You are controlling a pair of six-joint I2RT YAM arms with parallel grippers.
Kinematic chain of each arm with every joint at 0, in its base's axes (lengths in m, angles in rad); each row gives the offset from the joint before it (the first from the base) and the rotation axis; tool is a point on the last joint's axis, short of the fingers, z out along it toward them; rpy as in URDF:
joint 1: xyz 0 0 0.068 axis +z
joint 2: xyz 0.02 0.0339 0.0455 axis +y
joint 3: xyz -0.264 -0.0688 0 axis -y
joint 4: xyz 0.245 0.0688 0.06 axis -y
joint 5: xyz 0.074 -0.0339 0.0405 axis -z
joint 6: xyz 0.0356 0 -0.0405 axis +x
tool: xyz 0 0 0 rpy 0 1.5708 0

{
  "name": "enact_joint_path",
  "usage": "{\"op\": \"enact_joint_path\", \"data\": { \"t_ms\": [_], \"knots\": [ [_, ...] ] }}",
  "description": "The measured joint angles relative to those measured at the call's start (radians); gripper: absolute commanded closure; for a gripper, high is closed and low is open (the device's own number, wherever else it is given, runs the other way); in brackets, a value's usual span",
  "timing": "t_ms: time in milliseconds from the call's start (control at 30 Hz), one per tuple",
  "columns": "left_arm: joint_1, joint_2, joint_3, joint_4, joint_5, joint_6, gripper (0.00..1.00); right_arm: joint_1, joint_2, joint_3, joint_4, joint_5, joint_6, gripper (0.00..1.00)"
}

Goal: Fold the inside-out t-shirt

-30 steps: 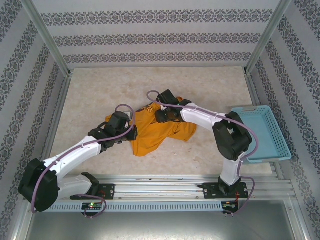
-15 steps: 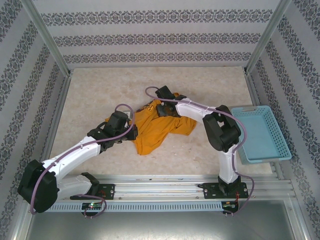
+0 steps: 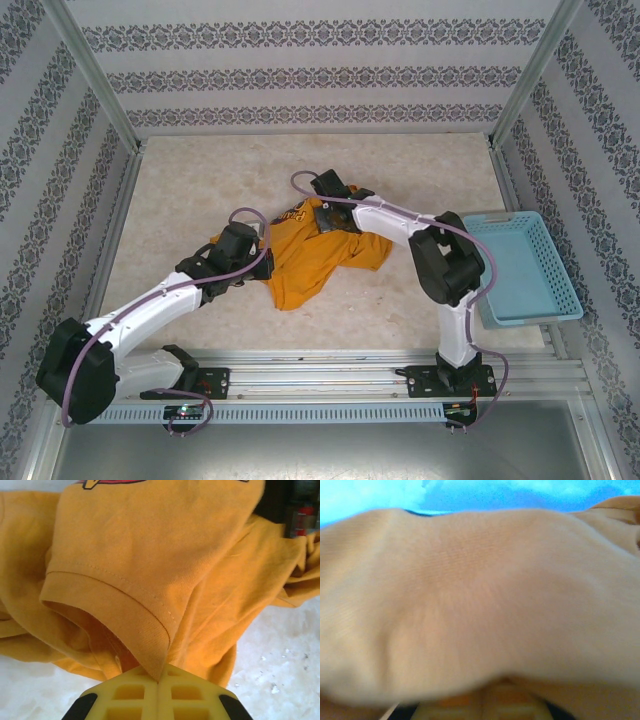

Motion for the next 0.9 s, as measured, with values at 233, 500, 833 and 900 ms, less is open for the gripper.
{"op": "enact_joint_path", "data": {
  "t_ms": [233,500,833,900],
  "knots": [
    [0.045,0.071,0.052,-0.049,-0.065,0.000,0.96,0.030,-0.206,-0.096,-0.008,-0.064,0.018,1.00],
    [0.098,0.224,0.229,-0.126,-0.165,0.037,0.88,0.076,-0.439,-0.205,-0.024,-0.209,0.080,1.00],
    [-0.038,0.035,0.175,-0.090,-0.156,0.091,0.41,0.087,-0.576,-0.217,0.010,-0.255,0.164,1.00],
    [-0.096,-0.028,0.154,-0.035,-0.124,0.103,0.37,0.093,-0.575,-0.217,0.019,-0.258,0.173,1.00]
  ]
}}
